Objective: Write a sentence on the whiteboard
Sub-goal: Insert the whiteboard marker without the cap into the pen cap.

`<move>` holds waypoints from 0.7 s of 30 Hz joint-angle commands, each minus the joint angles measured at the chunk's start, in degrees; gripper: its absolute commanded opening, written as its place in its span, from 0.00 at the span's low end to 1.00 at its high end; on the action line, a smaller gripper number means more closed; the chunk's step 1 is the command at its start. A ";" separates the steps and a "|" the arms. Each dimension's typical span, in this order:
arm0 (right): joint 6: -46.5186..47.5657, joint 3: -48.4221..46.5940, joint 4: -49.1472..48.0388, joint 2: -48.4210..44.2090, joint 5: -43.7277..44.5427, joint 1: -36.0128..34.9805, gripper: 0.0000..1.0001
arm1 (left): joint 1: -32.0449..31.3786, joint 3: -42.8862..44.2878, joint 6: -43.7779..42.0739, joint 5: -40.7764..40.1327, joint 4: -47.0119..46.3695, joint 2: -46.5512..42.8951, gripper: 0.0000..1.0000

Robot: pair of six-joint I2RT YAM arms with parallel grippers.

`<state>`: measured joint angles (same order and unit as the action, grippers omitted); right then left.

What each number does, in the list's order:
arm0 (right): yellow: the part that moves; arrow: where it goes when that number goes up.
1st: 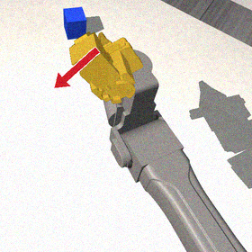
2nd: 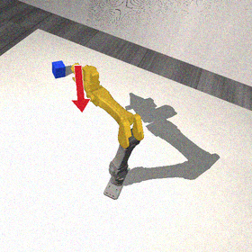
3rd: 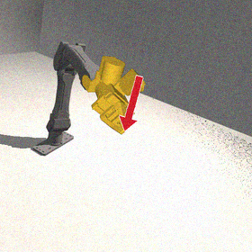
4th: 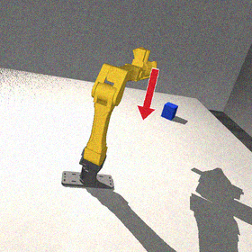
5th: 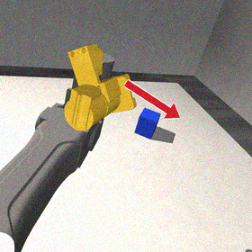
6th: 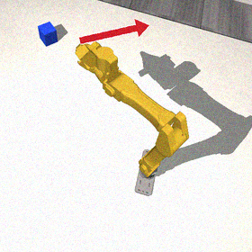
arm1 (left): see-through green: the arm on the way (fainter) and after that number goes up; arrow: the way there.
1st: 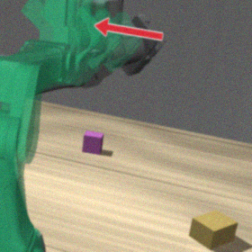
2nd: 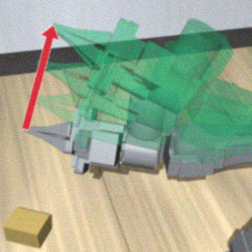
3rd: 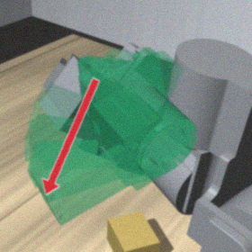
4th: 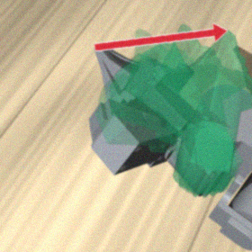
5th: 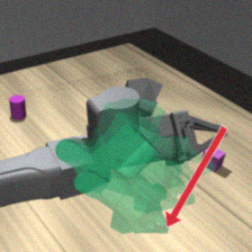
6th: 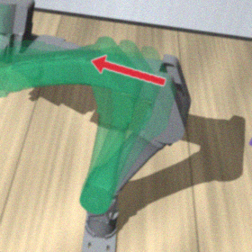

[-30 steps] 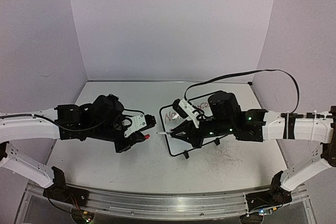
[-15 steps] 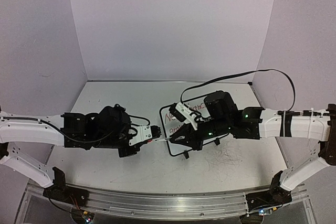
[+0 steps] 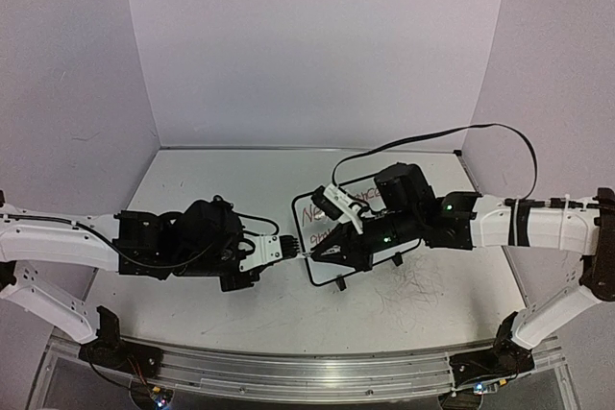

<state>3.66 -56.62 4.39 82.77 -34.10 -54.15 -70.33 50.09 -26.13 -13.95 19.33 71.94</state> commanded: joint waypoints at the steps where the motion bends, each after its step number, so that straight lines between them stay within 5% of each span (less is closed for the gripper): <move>1: 0.46 -2.71 -0.65 0.94 -2.46 -0.01 0.00 | -0.60 0.43 -0.34 -0.89 -2.34 0.88 0.00; 21: 0.39 -3.23 -1.55 2.78 -2.09 0.03 0.00 | -1.43 0.59 -0.06 -0.76 -2.81 0.54 0.00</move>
<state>3.66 -56.91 4.34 84.59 -35.46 -54.15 -71.34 50.09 -26.11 -14.20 18.94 72.93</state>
